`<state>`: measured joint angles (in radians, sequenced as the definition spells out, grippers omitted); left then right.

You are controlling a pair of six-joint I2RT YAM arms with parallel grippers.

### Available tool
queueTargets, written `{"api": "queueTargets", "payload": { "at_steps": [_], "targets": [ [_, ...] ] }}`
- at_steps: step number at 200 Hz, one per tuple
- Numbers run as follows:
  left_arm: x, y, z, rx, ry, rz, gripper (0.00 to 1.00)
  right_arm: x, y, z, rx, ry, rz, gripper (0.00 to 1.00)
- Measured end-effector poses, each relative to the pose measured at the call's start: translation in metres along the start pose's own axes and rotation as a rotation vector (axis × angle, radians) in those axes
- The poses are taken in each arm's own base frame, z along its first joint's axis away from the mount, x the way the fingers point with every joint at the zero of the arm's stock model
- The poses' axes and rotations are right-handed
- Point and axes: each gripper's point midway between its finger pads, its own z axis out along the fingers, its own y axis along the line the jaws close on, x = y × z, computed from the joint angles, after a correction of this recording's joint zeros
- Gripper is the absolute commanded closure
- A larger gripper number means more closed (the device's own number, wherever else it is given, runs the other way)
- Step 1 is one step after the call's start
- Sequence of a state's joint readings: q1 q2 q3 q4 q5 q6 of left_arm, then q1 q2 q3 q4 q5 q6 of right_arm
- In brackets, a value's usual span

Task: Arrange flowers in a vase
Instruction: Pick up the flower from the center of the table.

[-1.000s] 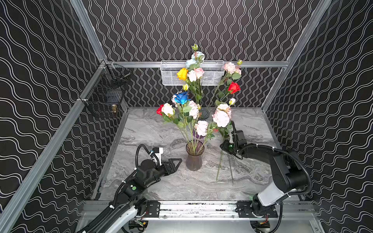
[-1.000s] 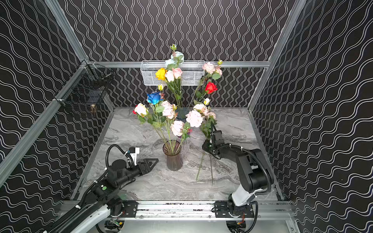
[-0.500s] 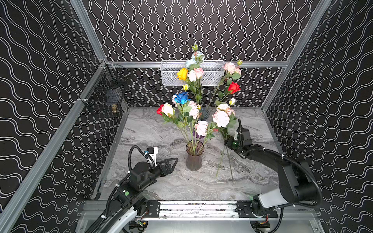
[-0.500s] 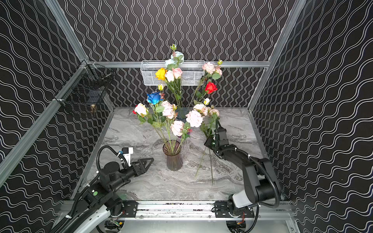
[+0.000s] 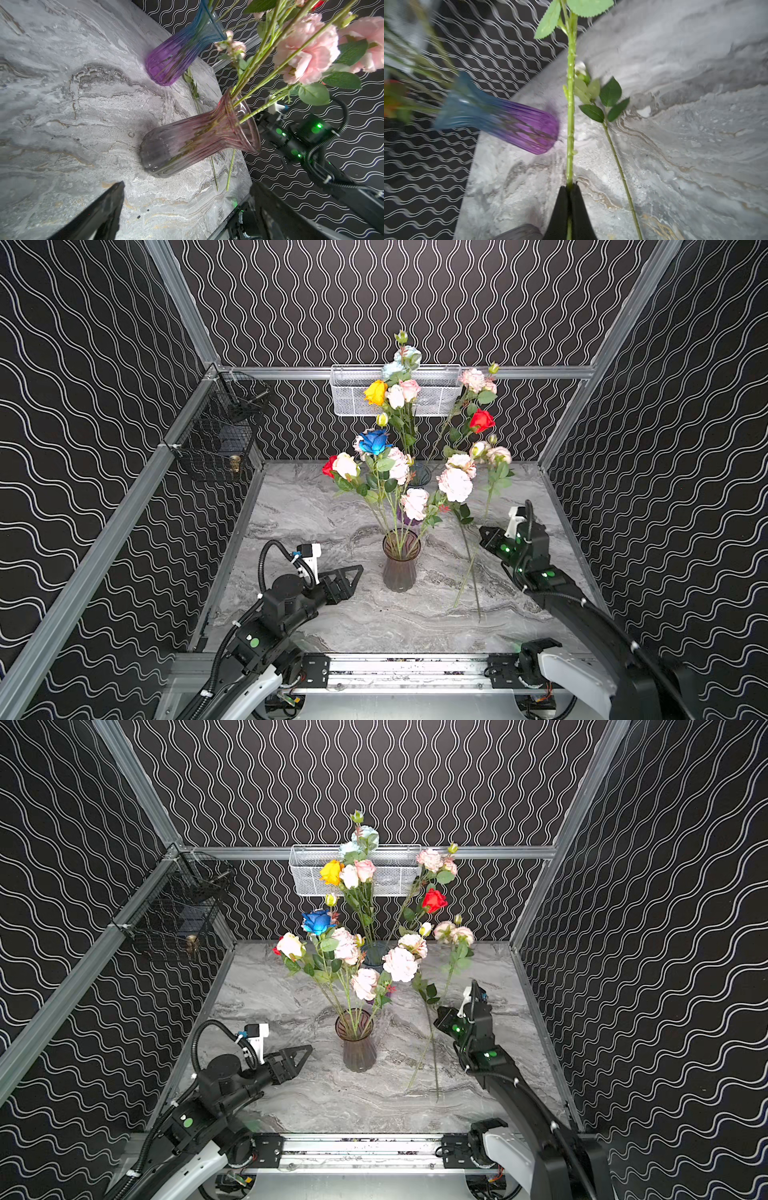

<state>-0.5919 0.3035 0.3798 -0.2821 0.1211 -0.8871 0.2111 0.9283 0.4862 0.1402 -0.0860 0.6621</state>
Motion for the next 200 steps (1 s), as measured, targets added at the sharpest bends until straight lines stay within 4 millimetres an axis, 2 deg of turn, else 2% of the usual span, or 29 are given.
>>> {"api": "queueTargets", "payload": {
  "at_steps": [30, 58, 84, 104, 129, 157, 180, 200],
  "targets": [
    [-0.011, -0.008, -0.008, 0.008, -0.040, 0.022, 0.02, -0.039, 0.027, -0.048, -0.141, -0.248, -0.039, 1.00],
    [-0.024, -0.016, -0.018, 0.021, -0.097, 0.042, 0.02, -0.066, 0.052, -0.088, -0.270, -0.432, -0.085, 1.00],
    [-0.034, -0.020, -0.025, 0.025, -0.141, 0.061, 0.02, -0.085, 0.077, -0.115, -0.366, -0.533, -0.129, 1.00],
    [-0.041, -0.026, -0.031, 0.029, -0.171, 0.076, 0.02, -0.099, 0.105, -0.135, -0.467, -0.572, -0.159, 1.00],
    [-0.053, -0.032, -0.039, 0.022, -0.207, 0.098, 0.02, -0.115, 0.152, -0.162, -0.633, -0.599, -0.208, 1.00],
    [-0.061, -0.036, -0.047, 0.007, -0.235, 0.130, 0.02, -0.112, 0.208, -0.179, -0.822, -0.548, -0.250, 1.00],
    [-0.065, -0.038, -0.052, 0.004, -0.253, 0.140, 0.02, -0.085, 0.265, -0.194, -0.993, -0.464, -0.318, 1.00],
    [-0.067, -0.037, -0.056, -0.001, -0.265, 0.144, 0.02, -0.064, 0.302, -0.197, -1.069, -0.431, -0.385, 1.00]
  ]
}}
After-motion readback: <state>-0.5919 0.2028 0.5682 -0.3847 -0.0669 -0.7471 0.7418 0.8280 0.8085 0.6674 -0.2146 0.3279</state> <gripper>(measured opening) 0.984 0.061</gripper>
